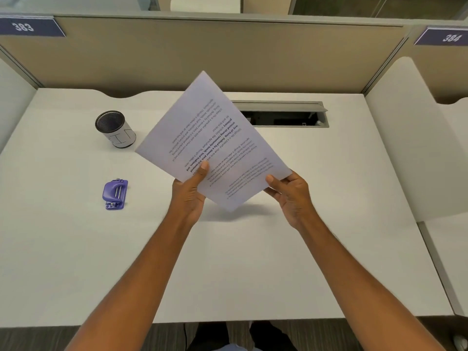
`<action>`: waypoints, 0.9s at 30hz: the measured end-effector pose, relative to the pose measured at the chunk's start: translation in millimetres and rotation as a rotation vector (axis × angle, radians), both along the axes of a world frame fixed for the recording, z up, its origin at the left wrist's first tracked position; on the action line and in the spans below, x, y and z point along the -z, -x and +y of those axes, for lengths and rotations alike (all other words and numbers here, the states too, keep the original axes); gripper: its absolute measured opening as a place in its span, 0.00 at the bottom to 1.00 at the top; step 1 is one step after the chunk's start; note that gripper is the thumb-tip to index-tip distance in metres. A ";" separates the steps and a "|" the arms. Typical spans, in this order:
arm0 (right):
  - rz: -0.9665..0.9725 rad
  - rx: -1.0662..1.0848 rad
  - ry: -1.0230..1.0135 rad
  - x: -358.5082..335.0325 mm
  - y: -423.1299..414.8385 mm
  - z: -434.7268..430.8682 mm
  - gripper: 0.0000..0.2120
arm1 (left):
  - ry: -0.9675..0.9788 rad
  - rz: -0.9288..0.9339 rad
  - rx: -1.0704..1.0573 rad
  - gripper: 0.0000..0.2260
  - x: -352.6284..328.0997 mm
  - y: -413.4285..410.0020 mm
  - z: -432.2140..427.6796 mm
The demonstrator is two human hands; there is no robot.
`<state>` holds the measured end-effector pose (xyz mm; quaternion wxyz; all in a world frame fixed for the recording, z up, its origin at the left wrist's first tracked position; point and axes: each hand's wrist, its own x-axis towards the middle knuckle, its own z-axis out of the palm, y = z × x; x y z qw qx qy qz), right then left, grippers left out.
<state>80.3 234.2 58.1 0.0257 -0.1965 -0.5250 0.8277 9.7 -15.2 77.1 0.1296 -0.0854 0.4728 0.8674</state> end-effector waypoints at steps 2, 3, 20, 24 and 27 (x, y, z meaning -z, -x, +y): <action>0.024 0.013 0.087 -5.5 4.9 -12.8 0.16 | -0.066 -0.032 -0.028 0.26 1.9 -2.9 8.7; 0.032 0.025 0.111 -8.0 7.3 -18.9 0.16 | -0.092 -0.048 -0.046 0.27 2.8 -4.4 13.0; 0.004 0.092 -0.006 -18.8 11.9 9.2 0.18 | 0.112 -0.025 -0.033 0.10 -2.3 37.3 -65.6; -0.006 0.040 -0.092 -18.8 9.1 19.8 0.16 | 0.391 0.099 0.201 0.15 -7.8 42.8 -76.8; -0.016 -0.010 -0.189 -19.8 8.0 23.8 0.15 | 0.483 0.148 0.330 0.18 -11.2 41.6 -71.7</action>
